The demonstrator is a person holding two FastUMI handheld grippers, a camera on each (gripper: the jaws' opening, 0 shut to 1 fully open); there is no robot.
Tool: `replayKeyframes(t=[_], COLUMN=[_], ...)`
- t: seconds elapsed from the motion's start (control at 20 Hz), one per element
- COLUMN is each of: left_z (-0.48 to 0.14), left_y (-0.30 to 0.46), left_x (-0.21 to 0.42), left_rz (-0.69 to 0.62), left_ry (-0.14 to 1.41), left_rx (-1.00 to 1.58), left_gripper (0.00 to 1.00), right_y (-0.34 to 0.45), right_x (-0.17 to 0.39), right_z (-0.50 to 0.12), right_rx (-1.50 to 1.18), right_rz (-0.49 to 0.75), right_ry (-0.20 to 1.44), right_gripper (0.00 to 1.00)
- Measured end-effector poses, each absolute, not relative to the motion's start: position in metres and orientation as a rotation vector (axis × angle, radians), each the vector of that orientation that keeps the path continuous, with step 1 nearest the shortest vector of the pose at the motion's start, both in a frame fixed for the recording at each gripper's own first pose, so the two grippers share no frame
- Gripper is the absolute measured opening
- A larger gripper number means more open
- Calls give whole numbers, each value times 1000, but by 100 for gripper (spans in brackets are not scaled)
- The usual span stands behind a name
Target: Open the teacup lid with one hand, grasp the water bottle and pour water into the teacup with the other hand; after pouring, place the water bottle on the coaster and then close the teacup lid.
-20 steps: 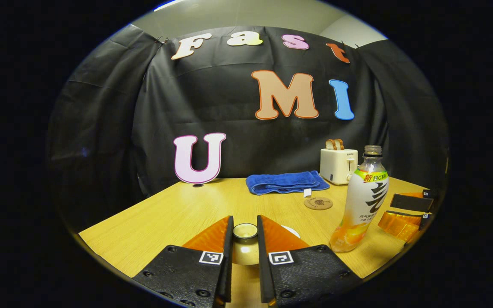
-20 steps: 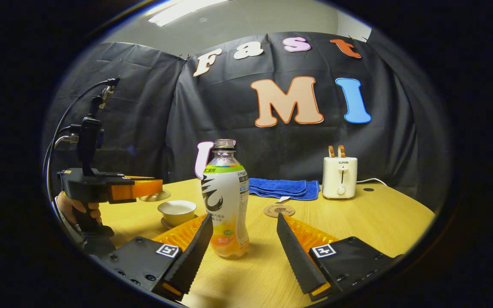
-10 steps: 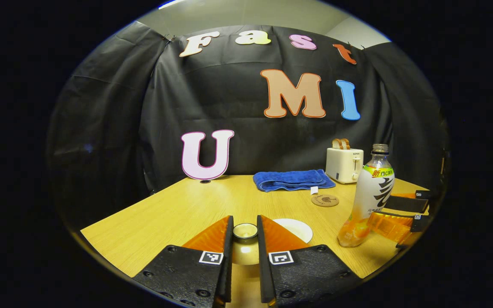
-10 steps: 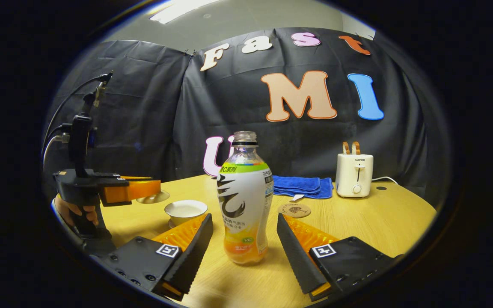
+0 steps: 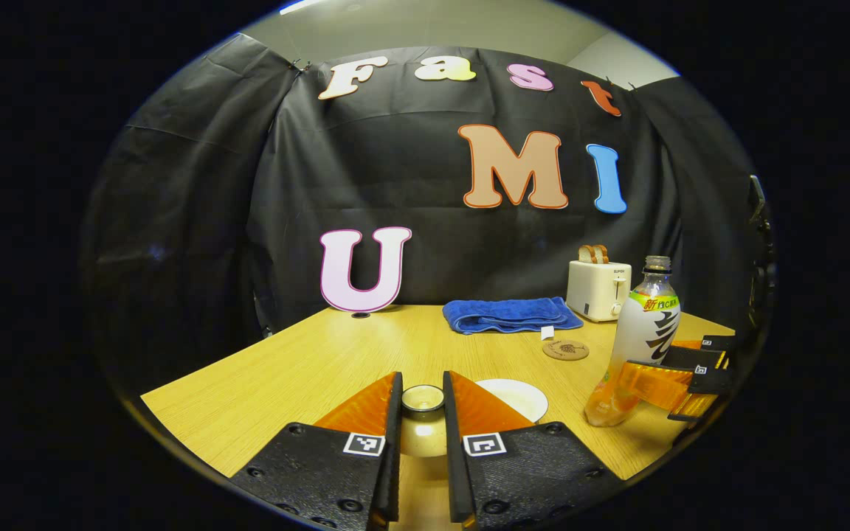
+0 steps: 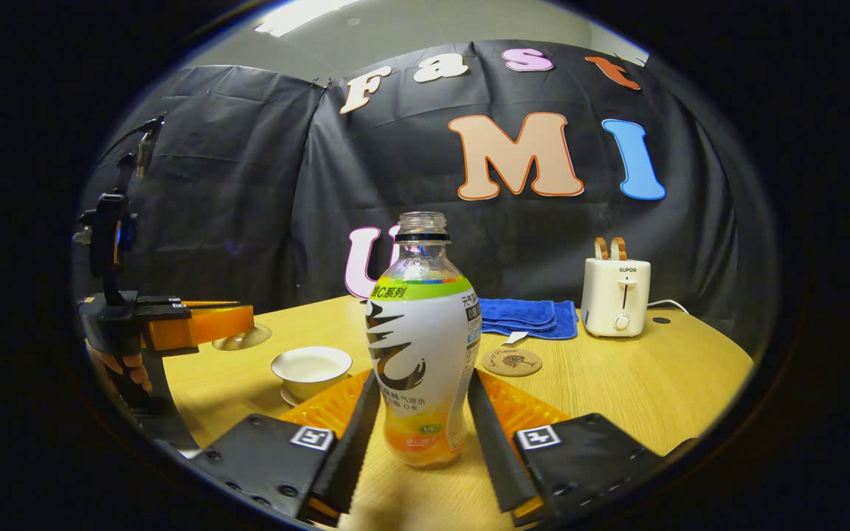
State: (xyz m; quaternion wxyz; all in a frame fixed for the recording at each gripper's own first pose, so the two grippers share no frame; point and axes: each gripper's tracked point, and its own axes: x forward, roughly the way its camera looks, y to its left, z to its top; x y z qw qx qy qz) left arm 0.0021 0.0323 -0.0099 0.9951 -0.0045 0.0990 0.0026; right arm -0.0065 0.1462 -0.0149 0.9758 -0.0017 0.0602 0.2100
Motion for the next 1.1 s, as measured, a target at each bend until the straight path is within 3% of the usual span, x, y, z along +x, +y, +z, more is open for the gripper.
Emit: replayKeyframes(t=[0.1, 0.15, 1.1], left_z=[-10, -9, -9], left_y=[35, 37, 85], left_x=[1, 0, -12], left_rz=[10, 12, 85], left_ry=[199, 197, 189], left_rx=[-15, -19, -81], left_gripper=[24, 24, 24], right_y=[147, 148, 165], right_x=[-6, -6, 21], right_z=[-14, -13, -8], right_rx=[-24, -42, -878], right_rz=[418, 419, 347], right_ry=[115, 114, -93], right_gripper=[72, 65, 65])
